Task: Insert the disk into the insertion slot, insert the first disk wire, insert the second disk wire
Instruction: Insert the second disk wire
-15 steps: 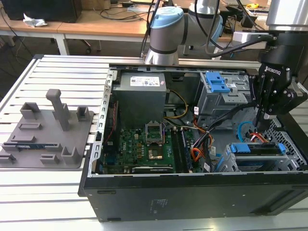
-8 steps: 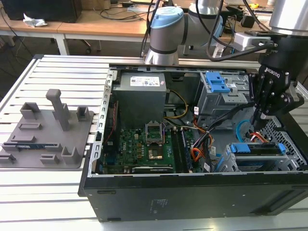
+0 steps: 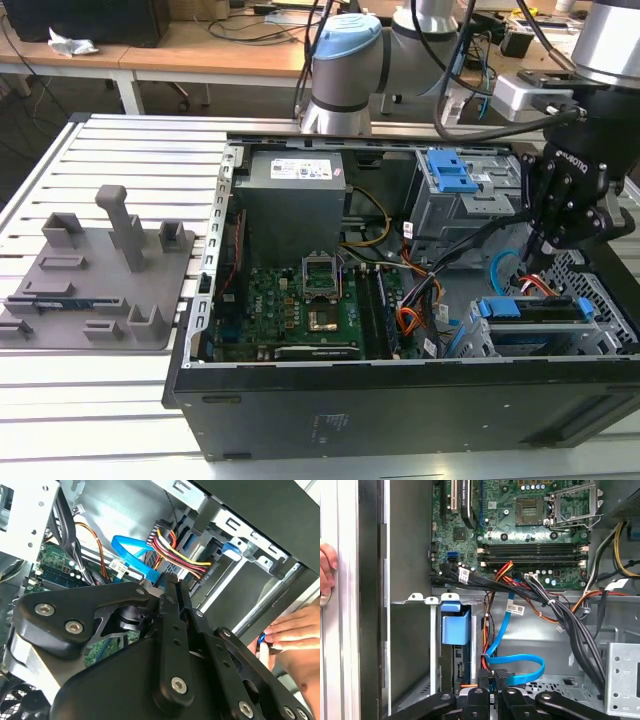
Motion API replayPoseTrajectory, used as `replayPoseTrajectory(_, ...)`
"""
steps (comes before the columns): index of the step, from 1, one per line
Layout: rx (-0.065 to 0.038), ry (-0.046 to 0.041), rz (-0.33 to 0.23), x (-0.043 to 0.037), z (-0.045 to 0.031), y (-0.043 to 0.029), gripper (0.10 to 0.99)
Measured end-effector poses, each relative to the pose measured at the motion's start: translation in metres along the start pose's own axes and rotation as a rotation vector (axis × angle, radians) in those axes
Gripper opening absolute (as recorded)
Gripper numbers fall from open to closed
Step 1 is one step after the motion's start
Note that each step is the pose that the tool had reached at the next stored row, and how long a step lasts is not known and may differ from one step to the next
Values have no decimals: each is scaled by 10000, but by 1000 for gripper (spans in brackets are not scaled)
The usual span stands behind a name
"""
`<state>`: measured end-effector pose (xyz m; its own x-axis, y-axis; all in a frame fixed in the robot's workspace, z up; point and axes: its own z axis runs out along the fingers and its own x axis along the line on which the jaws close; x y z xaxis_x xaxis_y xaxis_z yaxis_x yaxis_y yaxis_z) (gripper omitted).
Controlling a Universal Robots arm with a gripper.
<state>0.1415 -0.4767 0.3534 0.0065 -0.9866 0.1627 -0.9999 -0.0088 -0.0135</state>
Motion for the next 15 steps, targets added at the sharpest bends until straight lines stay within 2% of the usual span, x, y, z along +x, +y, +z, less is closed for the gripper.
replayPoseTrajectory(2, 0, -180, 10, 26, 4, 0, 161)
replayPoseTrajectory(3, 0, -301, 17, 38, 7, 0, 161)
replayPoseTrajectory(4, 0, -493, 27, 54, 9, 0, 161)
replayPoseTrajectory(6, 0, -717, 39, 73, 12, 1, 161)
replayPoseTrajectory(7, 0, -891, 49, 93, 16, 1, 161)
replayPoseTrajectory(8, 0, -1028, 58, 114, 19, 1, 161)
replayPoseTrajectory(10, -1, -1155, 67, 144, 24, 1, 161)
replayPoseTrajectory(15, -1, -1164, 67, 145, 24, 1, 161)
